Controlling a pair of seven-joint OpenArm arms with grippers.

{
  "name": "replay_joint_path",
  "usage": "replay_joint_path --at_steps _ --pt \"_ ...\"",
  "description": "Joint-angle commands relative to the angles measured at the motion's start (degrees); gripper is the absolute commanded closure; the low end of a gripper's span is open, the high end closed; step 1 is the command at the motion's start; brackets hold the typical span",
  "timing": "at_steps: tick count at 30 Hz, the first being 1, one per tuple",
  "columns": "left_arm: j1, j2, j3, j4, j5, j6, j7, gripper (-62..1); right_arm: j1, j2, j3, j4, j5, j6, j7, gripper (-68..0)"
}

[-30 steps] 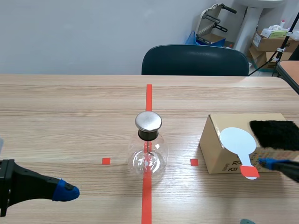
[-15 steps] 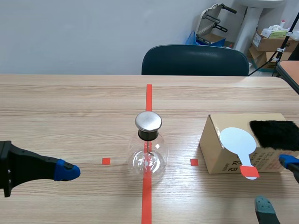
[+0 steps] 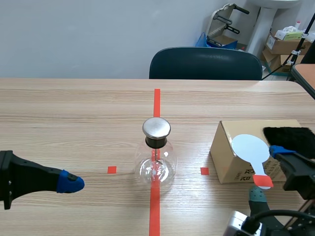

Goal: Do the electroscope experiment

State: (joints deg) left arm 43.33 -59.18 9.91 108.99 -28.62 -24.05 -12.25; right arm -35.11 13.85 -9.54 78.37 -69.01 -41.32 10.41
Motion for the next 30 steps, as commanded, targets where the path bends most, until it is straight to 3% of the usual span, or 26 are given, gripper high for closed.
replay_joint_path --at_steps 1,19,22,30 --pt "0.5 0.6 0.5 0.6 -0.7 -0.1 -0.5 -52.3 -0.2 0.7 -0.1 1.2 0.2 -0.7 -0.3 -67.9" --pt "0.5 0.6 0.5 0.6 -0.7 -0.1 1.7 -52.3 -1.4 0.7 -0.3 1.2 0.0 -0.7 -0.2 -67.4" --pt "0.5 0.6 0.5 0.6 -0.7 -0.1 1.7 -52.3 -1.4 0.7 -0.3 1.2 -0.1 -0.7 -0.2 -57.9" --pt "0.5 0.6 0.5 0.6 -0.8 -0.1 1.7 -52.3 -1.4 0.7 -0.3 1.2 -0.5 -0.7 -0.2 -15.0"
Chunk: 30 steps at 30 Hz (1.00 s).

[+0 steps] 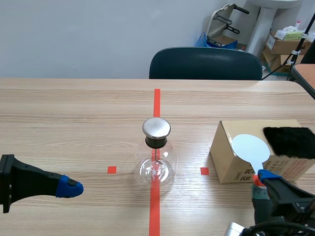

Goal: Do the electroscope experiment

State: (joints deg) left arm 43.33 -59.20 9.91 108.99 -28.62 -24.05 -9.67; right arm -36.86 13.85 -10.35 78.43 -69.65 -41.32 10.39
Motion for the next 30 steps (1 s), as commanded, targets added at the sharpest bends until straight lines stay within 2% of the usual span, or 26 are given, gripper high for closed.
replay_joint_path --at_steps 1,4,17,24,30 --pt "0.5 0.6 0.5 0.6 -0.8 -0.1 -0.8 -52.3 0.4 0.7 0.5 1.1 0.2 -0.7 -0.2 -10.6" --pt "0.5 0.6 0.5 0.6 -0.8 -0.1 -0.8 -52.3 0.4 0.7 0.5 1.1 0.2 -0.7 -0.2 -1.3" --pt "0.5 0.6 0.4 0.6 -0.8 -0.1 -1.0 -52.3 0.5 0.7 0.5 1.1 0.2 -0.7 -0.2 -1.3" --pt "0.5 0.6 0.3 0.6 -0.8 -0.1 -5.9 -52.3 0.5 0.7 0.5 1.1 0.2 -0.7 -0.2 -1.3" --pt "0.4 0.6 0.3 0.6 -0.8 -0.1 -6.0 -52.3 0.5 0.7 0.5 1.1 0.2 -0.7 -0.2 -1.3"
